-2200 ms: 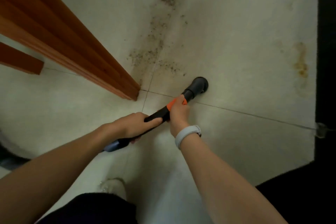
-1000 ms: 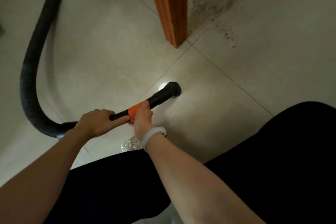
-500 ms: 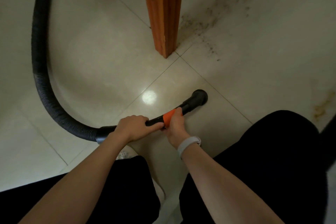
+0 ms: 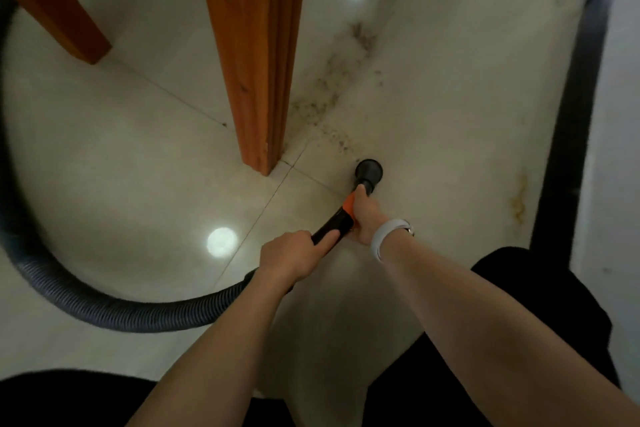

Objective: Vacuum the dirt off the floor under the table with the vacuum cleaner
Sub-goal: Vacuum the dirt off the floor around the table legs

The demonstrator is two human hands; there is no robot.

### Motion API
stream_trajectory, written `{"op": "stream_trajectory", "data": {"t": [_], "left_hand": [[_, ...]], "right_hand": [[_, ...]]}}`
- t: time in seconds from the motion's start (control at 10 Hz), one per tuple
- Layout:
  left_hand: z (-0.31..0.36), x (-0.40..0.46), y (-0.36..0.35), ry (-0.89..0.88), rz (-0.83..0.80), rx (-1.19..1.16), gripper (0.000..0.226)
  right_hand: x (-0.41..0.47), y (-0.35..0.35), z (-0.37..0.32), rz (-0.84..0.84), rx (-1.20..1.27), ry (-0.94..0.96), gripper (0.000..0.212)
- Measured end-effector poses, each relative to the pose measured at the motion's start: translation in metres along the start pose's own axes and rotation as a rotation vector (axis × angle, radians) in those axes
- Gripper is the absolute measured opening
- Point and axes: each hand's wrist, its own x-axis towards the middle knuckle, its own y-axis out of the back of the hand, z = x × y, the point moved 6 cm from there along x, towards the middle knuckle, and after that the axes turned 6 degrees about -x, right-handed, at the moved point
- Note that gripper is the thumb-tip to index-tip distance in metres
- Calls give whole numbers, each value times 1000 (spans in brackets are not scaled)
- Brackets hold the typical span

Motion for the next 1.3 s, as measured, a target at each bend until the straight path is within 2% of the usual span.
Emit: {"op": "stream_trajectory", "data": {"t": [0.1, 0.3, 0.4, 0.5, 0.6, 0.7, 0.8, 0.9, 1.0, 1.1, 1.2, 1.3], "left_hand": [[-3, 10, 9, 9, -5, -40, 67], [-17, 18, 13, 19, -86, -146, 66], [-20, 21, 6, 12, -136, -205, 61], [-25, 23, 9, 13, -151, -245, 56], [-37, 19, 15, 64, -160, -347, 57], [-47, 10, 15, 108, -203, -470, 56], [-48, 7, 12, 113, -203, -483, 55], [-34, 14, 10, 114, -177, -460, 58], [-10, 33, 10, 110, -105, -391, 63], [12, 56, 6, 119, -43, -356, 63], [19, 63, 0, 159, 7, -364, 62], [9, 57, -11, 219, -41, -440, 63]], "right_hand": [[-1, -12, -7, 44, 19, 34, 50], [-6, -27, -19, 49, -144, 188, 44], [2, -30, -17, 50, -148, 191, 45], [-7, -32, -20, 148, -702, 216, 48], [-24, -56, -29, 130, -1449, 459, 46], [-29, -47, -22, 12, -909, 214, 50], [-24, -52, -10, -112, -739, 100, 54], [-8, -46, -13, -90, -493, 2, 59], [15, -20, -36, -90, -626, 66, 62], [31, -6, -54, -127, -638, 64, 65], [53, -9, -46, -112, -431, 57, 65], [65, -18, -36, -139, -505, 100, 71]]}}
